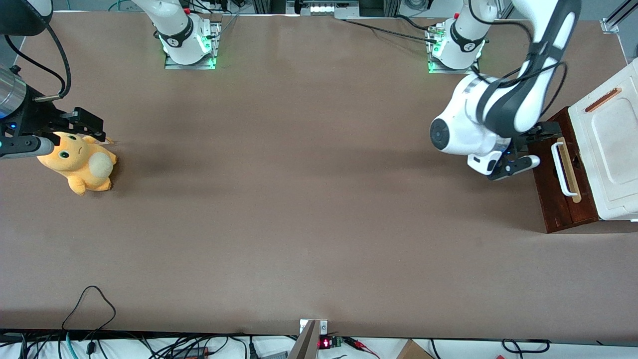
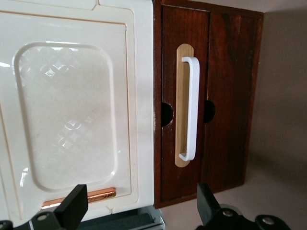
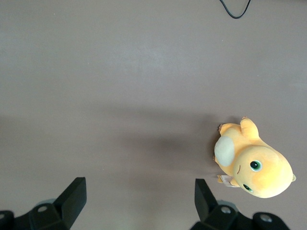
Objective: Open lower drawer with left arm only
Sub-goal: 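Move the left gripper down to the lower drawer's white handle, then close the left gripper around the white bar handle, then pull the handle outward from the cabinet with the left gripper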
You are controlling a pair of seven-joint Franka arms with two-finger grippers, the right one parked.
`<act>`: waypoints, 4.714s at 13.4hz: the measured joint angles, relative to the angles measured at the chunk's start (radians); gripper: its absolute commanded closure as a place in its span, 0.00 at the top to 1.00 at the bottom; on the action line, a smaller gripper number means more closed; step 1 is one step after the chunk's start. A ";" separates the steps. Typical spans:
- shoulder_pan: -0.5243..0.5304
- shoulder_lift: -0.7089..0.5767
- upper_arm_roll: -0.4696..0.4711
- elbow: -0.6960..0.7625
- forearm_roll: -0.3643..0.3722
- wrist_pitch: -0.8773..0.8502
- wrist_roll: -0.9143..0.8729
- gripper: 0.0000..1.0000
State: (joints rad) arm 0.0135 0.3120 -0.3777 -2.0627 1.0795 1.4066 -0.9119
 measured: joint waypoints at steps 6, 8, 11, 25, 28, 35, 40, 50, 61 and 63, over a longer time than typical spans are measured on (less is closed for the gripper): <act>0.059 0.172 0.000 -0.051 0.253 0.000 -0.086 0.97; 0.063 0.201 0.000 -0.051 0.291 -0.004 -0.102 0.97; 0.076 0.244 0.010 -0.050 0.363 -0.007 -0.141 0.96; 0.138 0.290 0.041 -0.027 0.448 -0.007 -0.152 0.61; 0.144 0.290 0.046 -0.027 0.456 -0.006 -0.153 0.47; 0.148 0.302 0.055 -0.026 0.482 0.002 -0.153 0.39; 0.148 0.311 0.061 -0.024 0.485 0.004 -0.153 0.30; 0.148 0.314 0.061 -0.022 0.485 0.007 -0.170 0.04; 0.106 0.315 0.057 -0.030 0.485 0.002 -0.175 0.00; 0.073 0.315 0.056 -0.036 0.480 -0.008 -0.176 0.00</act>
State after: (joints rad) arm 0.0860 0.6271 -0.3213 -2.0982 1.5597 1.3986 -1.0883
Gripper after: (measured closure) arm 0.819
